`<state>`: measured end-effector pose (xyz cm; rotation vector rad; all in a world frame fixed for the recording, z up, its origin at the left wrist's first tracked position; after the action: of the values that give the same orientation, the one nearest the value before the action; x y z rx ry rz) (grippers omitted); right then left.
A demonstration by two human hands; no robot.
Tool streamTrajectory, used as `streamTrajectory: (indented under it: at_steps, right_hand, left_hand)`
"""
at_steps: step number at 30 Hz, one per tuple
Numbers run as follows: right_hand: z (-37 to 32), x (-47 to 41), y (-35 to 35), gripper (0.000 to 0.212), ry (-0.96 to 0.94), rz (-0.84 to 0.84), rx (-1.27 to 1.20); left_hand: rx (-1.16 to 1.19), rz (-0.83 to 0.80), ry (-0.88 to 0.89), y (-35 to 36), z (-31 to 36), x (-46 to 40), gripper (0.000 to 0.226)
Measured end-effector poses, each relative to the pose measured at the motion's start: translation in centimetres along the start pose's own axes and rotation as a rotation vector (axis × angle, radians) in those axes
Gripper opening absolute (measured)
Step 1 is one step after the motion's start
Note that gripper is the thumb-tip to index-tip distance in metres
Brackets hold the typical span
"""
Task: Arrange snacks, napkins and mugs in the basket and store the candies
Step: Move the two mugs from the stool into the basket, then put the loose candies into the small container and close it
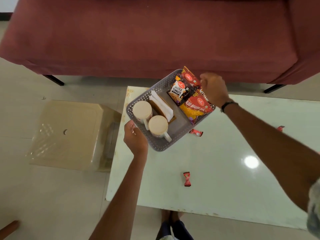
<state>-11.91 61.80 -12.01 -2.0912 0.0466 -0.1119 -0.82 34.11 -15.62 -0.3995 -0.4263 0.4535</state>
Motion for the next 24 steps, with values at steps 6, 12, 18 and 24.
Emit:
streamTrajectory:
  at_steps: [6, 12, 18, 24]
  right_hand:
    - [3.4, -5.2, 1.8, 0.033, 0.223, -0.106, 0.024]
    - [5.2, -6.4, 4.5, 0.032, 0.313, -0.245, -0.007]
    - [5.8, -6.2, 5.5, 0.031, 0.357, -0.290, -0.069]
    - [6.4, -5.7, 6.0, 0.030, 0.364, -0.251, -0.113]
  left_hand:
    - [-0.083, -0.037, -0.159, 1.4, -2.5, -0.9, 0.049]
    - [-0.164, -0.142, -0.253, 2.8, -4.1, -1.8, 0.032]
    - [-0.279, -0.077, -0.194, 3.0, -4.3, -2.4, 0.033]
    - [-0.270, -0.028, -0.183, 2.9, -4.5, -3.7, 0.024]
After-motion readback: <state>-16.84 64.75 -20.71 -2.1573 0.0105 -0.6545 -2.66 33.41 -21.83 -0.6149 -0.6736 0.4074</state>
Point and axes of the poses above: each hand's wrist, its own x-axis away from the middle knuckle, its own y-axis out of the palm, z = x × y, the point moved 3 cm from there along -x, towards the middle knuckle, and after that the axes turned 7 degrees about -z, right-handed, at the moved point
